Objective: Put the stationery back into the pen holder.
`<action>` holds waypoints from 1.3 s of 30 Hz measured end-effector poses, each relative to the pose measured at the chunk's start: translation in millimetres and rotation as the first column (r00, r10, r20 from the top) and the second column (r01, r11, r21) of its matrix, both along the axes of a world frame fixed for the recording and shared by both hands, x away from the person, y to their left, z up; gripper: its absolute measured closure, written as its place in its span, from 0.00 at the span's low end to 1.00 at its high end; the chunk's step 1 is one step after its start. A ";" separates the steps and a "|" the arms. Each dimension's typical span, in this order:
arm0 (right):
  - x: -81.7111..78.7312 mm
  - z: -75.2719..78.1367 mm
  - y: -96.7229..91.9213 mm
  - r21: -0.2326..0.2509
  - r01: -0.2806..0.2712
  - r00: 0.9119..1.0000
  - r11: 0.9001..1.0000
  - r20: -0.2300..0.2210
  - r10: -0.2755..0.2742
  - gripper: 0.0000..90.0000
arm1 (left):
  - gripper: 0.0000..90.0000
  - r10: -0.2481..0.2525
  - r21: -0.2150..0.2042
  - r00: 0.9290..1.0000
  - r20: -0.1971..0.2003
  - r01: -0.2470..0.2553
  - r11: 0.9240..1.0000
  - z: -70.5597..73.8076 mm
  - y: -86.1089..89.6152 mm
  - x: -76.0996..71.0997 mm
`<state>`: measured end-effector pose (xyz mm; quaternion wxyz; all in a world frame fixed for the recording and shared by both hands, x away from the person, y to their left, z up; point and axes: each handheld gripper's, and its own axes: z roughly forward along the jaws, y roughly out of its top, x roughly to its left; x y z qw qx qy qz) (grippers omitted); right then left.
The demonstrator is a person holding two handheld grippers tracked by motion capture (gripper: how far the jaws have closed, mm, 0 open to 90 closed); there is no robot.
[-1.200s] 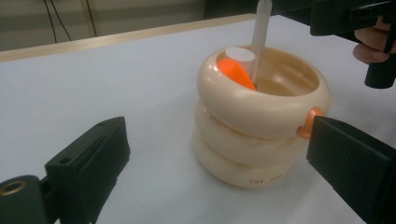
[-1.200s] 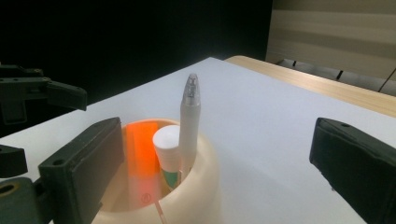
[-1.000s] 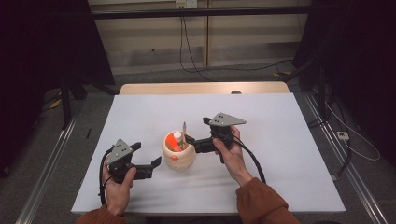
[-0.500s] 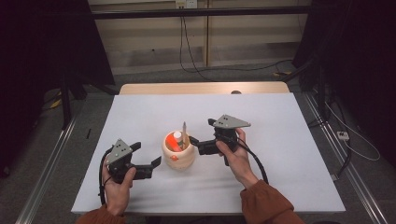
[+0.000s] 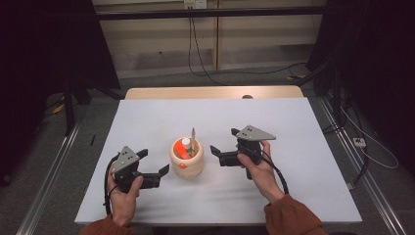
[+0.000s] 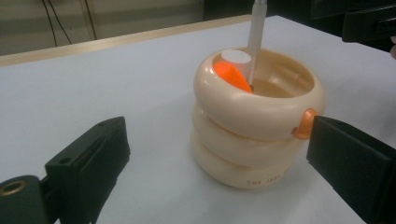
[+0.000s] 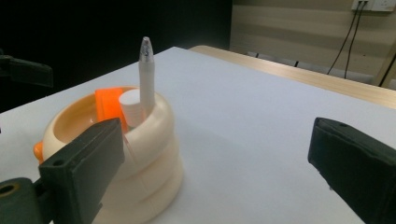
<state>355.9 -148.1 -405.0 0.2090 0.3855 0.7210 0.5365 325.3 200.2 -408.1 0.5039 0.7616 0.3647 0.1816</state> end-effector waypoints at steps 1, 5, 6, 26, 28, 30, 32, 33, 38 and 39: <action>-1.4 -0.6 -2.4 -0.005 0.008 1.000 1.000 0.002 -0.008 0.04 | 0.06 0.000 0.000 1.000 0.000 0.000 1.000 0.1 -0.1 -0.1; -5.5 -2.1 -12.2 -0.014 0.038 0.999 0.999 0.004 -0.038 0.05 | 0.06 0.001 0.001 1.000 0.001 -0.001 1.000 0.1 -0.3 -0.4; -6.8 -2.4 -15.0 -0.015 0.042 0.999 0.999 0.004 -0.042 0.05 | 0.06 0.000 0.001 1.000 0.001 0.000 1.000 0.2 0.0 -0.5; -43.0 -12.7 -82.6 -0.034 0.195 0.981 0.980 0.003 -0.195 0.05 | 0.06 0.010 0.001 1.000 0.005 -0.010 1.000 0.5 -0.8 -1.9; -46.6 -13.8 -91.6 -0.034 0.219 0.976 0.975 0.002 -0.219 0.05 | 0.06 0.011 0.001 1.000 0.004 -0.011 1.000 0.6 -1.5 -2.2; -50.4 -14.8 -99.2 -0.038 0.237 0.972 0.971 0.000 -0.237 0.05 | 0.06 0.008 0.005 1.000 0.009 -0.008 1.000 0.9 -2.5 -3.2; -54.5 -16.4 -106.3 -0.045 0.254 0.967 0.966 -0.002 -0.254 0.05 | 0.06 0.005 0.005 1.000 0.007 -0.005 1.000 0.7 -2.7 -3.6; -56.5 -17.6 -109.5 -0.047 0.261 0.965 0.964 -0.007 -0.262 0.05 | 0.06 0.005 0.008 1.000 0.007 -0.005 1.000 0.6 -2.5 -3.6; -66.1 -22.6 -123.2 -0.052 0.292 0.956 0.955 -0.018 -0.294 0.05 | 0.06 0.009 0.007 1.000 0.009 -0.009 1.000 0.7 -1.7 -4.0; -67.7 -23.2 -125.1 -0.053 0.297 0.954 0.953 -0.018 -0.299 0.05 | 0.06 0.011 0.007 1.000 0.007 -0.011 1.000 0.7 -1.9 -4.1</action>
